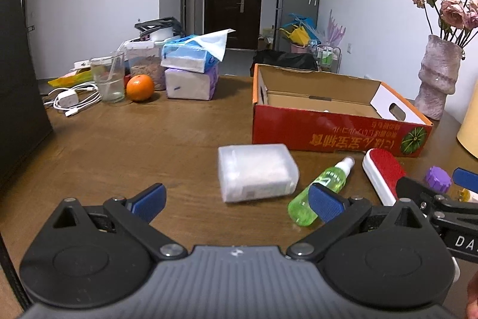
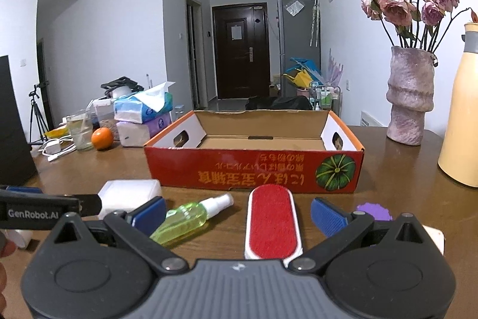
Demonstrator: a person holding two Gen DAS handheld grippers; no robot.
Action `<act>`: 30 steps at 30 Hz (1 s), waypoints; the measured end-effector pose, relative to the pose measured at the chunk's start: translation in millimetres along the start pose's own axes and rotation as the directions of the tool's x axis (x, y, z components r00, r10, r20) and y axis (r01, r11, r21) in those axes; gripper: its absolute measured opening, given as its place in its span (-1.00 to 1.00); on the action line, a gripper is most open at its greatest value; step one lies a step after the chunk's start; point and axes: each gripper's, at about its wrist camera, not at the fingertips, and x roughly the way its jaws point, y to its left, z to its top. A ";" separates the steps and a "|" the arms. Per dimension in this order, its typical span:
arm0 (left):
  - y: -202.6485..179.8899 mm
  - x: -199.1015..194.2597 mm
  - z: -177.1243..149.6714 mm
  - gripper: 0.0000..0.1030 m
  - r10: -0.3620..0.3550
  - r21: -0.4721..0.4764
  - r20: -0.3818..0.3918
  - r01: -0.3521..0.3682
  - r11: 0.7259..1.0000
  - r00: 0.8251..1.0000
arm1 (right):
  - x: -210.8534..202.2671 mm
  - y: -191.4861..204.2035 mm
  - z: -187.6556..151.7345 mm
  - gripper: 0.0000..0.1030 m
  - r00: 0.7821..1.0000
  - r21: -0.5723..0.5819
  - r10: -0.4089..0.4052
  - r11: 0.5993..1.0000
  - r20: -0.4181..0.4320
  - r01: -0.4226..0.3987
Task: Organize rigid objects
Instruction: 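Withdraw both tools from the box back over the table, then grasp the white tape roll with the left tool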
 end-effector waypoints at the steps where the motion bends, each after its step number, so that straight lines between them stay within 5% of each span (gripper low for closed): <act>1: 3.2 -2.2 -1.8 1.00 0.003 -0.003 0.001 -0.003 1.000 1.000 | -1.7 1.9 -2.4 1.00 1.000 -0.002 0.002 1.000 -0.001 -0.002; 26: 82.9 -1.4 -28.8 0.99 0.161 -0.038 -0.062 -0.164 0.986 0.985 | -7.5 30.2 -33.4 1.00 0.998 -0.012 -0.024 1.000 -0.058 0.023; 30: 86.0 4.2 -30.0 0.64 0.165 -0.036 -0.084 -0.168 0.985 0.983 | -6.2 33.3 -35.0 1.00 0.998 -0.015 -0.030 0.999 -0.063 0.029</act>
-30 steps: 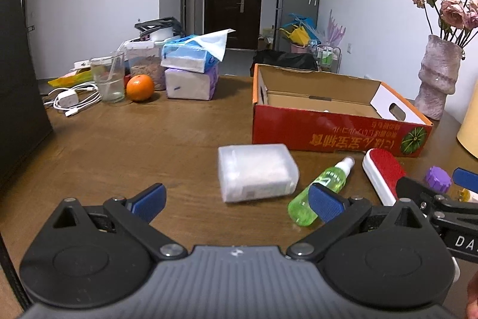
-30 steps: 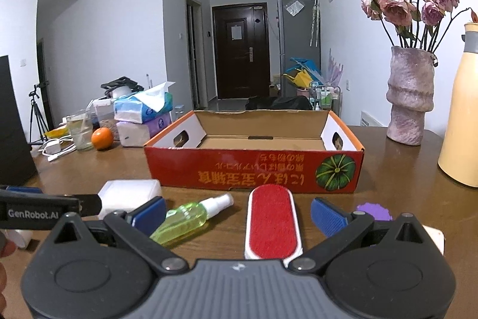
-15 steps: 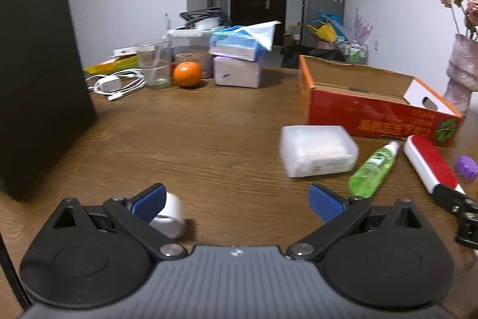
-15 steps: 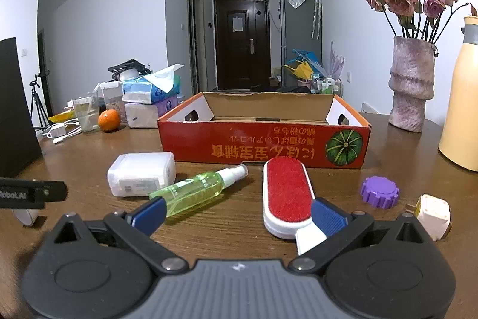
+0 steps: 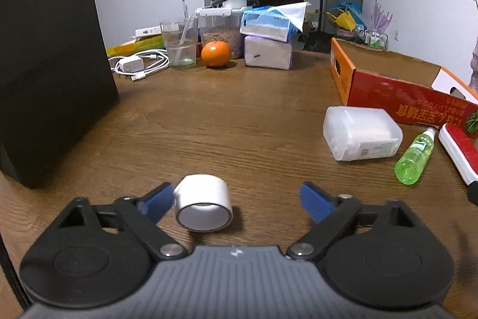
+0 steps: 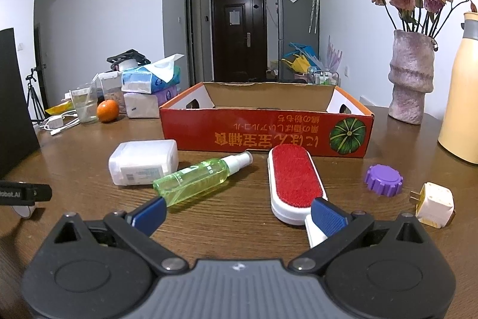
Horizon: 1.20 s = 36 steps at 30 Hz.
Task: Organize rigid objects
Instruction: 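Grasp the white tape roll with the left tool, then grasp the white plastic wipes box with the right tool while the left tool holds the tape roll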
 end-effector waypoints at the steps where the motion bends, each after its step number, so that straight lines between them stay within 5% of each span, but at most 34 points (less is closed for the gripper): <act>1: 1.2 1.7 -0.3 0.50 0.001 0.000 -0.007 -0.001 1.000 1.000 | 0.7 0.5 -0.2 1.00 1.000 -0.001 -0.001 1.000 -0.002 0.001; 9: 9.9 16.4 -0.4 -0.11 -0.023 -0.034 -0.068 0.021 0.999 0.997 | 5.2 8.6 -1.8 1.00 1.000 -0.009 0.000 1.000 -0.015 0.000; 36: 11.4 5.2 4.0 -0.14 -0.074 -0.026 -0.010 0.074 0.997 0.997 | 32.2 50.4 9.5 1.00 0.998 -0.052 0.037 0.998 -0.059 -0.040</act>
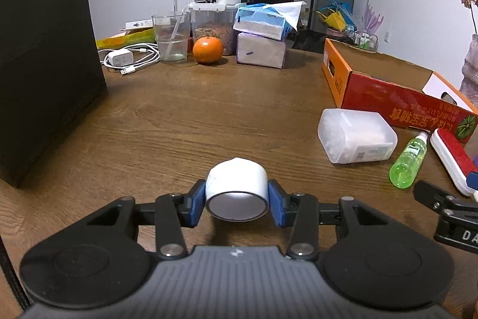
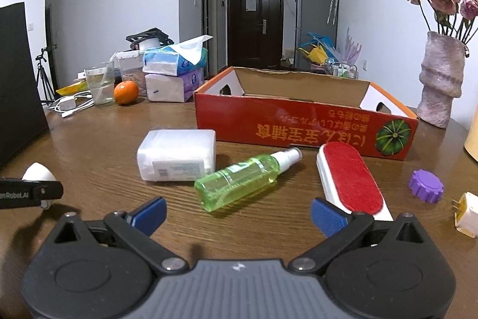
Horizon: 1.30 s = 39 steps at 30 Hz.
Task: Organize rigid objects
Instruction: 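Grasp the white plastic wipes box with the right tool while the left tool holds the tape roll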
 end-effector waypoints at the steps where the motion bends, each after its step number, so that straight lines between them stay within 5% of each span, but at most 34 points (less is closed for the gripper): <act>1: 0.3 -0.1 0.8 -0.14 -0.001 0.001 0.000 0.001 1.000 1.000 | 1.0 1.6 1.3 1.00 1.000 -0.002 0.001 1.000 0.002 -0.001; 19: 5.0 -0.9 31.5 -0.14 0.016 0.017 0.055 -0.017 1.000 0.998 | 29.2 32.7 33.8 1.00 1.000 -0.032 0.027 0.999 0.017 -0.026; 39: 21.6 31.2 43.2 -0.14 0.042 -0.007 0.017 -0.042 0.999 0.999 | 87.1 57.6 49.2 1.00 0.998 -0.032 0.030 0.999 -0.062 -0.032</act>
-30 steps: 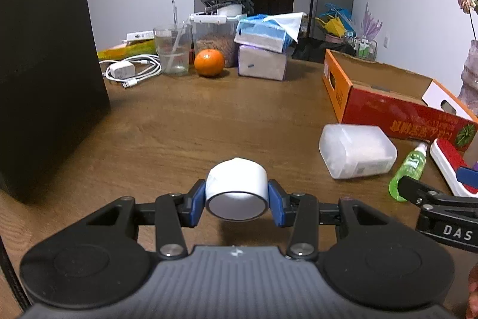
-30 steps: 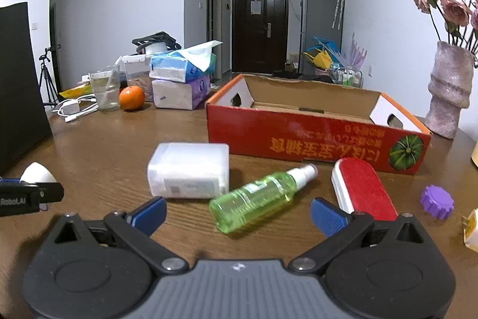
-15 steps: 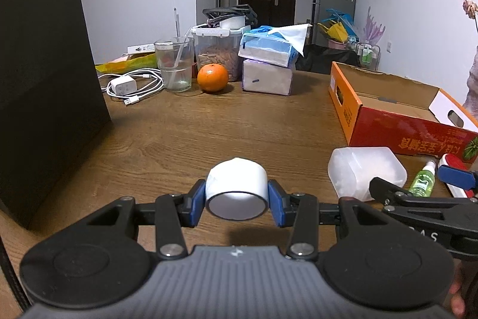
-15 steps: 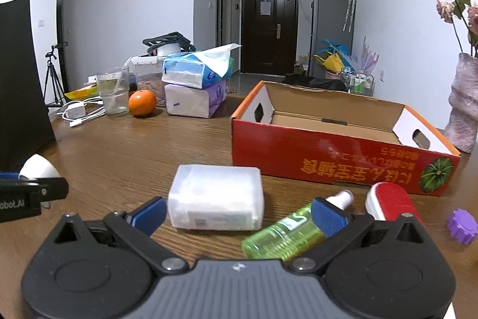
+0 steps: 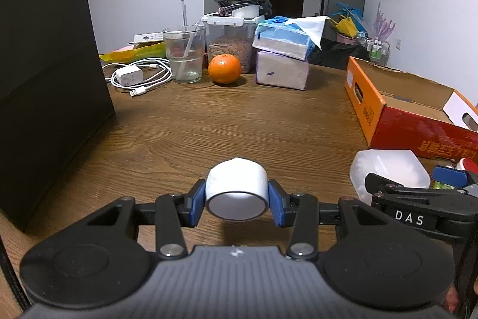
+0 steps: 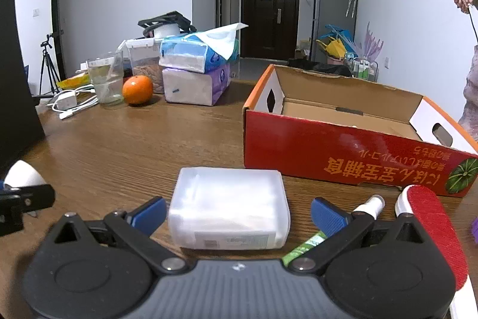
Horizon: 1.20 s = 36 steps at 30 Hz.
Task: Organize rigid objects
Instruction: 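Grasp the white plastic wipes box with the right tool while the left tool holds the tape roll, then lift the tape roll and wipes box and carry both over the cardboard box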
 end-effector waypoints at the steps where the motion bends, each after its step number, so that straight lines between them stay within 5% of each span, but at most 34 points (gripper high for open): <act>1: 0.9 1.0 0.3 -0.14 0.001 -0.002 -0.002 -0.001 1.000 1.000 | 2.7 -0.2 0.6 1.00 1.000 0.002 -0.002 1.000 -0.005 0.002; 8: 4.5 3.2 0.0 -0.14 0.000 -0.012 -0.003 0.000 1.000 1.000 | 19.5 2.3 3.3 0.98 0.999 0.000 -0.016 1.000 -0.040 0.016; 12: 6.2 3.5 -0.4 -0.14 0.007 -0.024 -0.004 -0.007 1.000 1.000 | 23.2 4.0 2.7 0.59 0.998 -0.009 0.005 1.000 -0.062 -0.005; 36: -9.9 -14.0 -4.6 -0.14 0.008 -0.040 0.051 -0.006 0.999 0.999 | -35.3 -9.1 2.3 0.58 0.993 0.015 0.033 0.999 0.109 -0.035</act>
